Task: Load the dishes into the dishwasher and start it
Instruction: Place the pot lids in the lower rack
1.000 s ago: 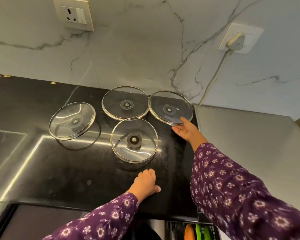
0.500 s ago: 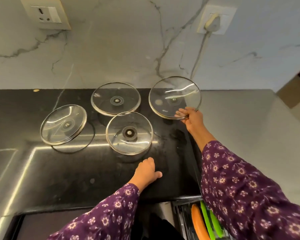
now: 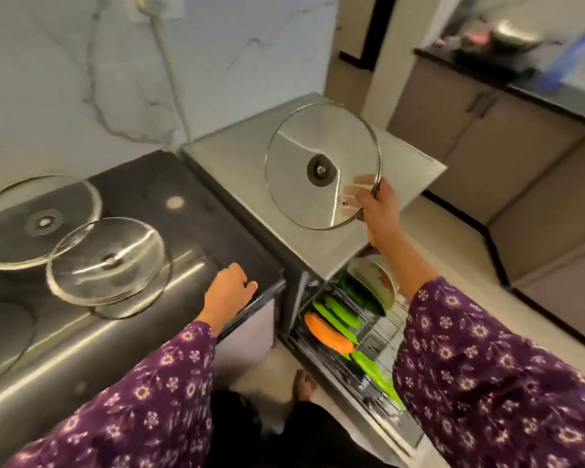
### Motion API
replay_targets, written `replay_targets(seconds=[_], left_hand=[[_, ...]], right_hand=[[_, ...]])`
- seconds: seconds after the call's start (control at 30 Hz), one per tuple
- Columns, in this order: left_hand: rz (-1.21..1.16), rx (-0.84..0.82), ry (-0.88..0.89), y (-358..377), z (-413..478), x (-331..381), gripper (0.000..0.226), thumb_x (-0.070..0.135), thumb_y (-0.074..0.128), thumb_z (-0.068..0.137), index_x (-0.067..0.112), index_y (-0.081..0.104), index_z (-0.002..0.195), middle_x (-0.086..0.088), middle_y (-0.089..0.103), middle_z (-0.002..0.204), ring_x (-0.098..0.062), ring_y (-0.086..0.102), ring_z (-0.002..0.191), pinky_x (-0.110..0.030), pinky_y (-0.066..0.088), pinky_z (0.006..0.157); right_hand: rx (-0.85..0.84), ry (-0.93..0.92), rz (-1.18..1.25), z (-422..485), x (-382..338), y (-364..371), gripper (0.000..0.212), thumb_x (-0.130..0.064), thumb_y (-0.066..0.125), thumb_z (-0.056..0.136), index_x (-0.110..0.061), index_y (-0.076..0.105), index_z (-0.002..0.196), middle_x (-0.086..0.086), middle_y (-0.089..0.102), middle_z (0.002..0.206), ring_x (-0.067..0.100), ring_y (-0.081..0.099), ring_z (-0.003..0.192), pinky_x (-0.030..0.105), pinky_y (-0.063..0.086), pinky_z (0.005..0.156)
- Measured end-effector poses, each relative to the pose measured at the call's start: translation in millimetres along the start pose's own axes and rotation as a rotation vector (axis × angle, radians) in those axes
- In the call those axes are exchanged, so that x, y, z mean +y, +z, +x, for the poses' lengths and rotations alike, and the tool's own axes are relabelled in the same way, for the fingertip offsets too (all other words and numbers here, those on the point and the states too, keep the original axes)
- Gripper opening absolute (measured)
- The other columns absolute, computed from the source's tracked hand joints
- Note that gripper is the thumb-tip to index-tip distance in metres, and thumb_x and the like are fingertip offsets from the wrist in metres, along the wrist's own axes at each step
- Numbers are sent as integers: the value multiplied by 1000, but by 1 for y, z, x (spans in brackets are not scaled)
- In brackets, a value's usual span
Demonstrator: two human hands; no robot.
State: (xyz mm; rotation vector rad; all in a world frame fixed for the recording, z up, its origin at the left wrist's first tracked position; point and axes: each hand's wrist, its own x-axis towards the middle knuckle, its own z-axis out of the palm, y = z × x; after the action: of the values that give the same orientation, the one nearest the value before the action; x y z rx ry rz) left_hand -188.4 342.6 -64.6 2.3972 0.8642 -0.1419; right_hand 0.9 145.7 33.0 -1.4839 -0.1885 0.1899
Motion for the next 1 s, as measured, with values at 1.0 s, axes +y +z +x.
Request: replay_targets(seconds=[1.0], left_hand=[[970, -350, 1439, 201, 182, 343, 22, 41, 47, 91, 25, 37, 81, 11, 41, 77, -8, 41, 74, -22, 35, 75]], right_hand=[[-26, 295, -1214, 36, 249, -412, 28, -7, 44, 94, -10, 52, 120, 13, 66, 82, 22, 55, 61, 30, 46, 56]])
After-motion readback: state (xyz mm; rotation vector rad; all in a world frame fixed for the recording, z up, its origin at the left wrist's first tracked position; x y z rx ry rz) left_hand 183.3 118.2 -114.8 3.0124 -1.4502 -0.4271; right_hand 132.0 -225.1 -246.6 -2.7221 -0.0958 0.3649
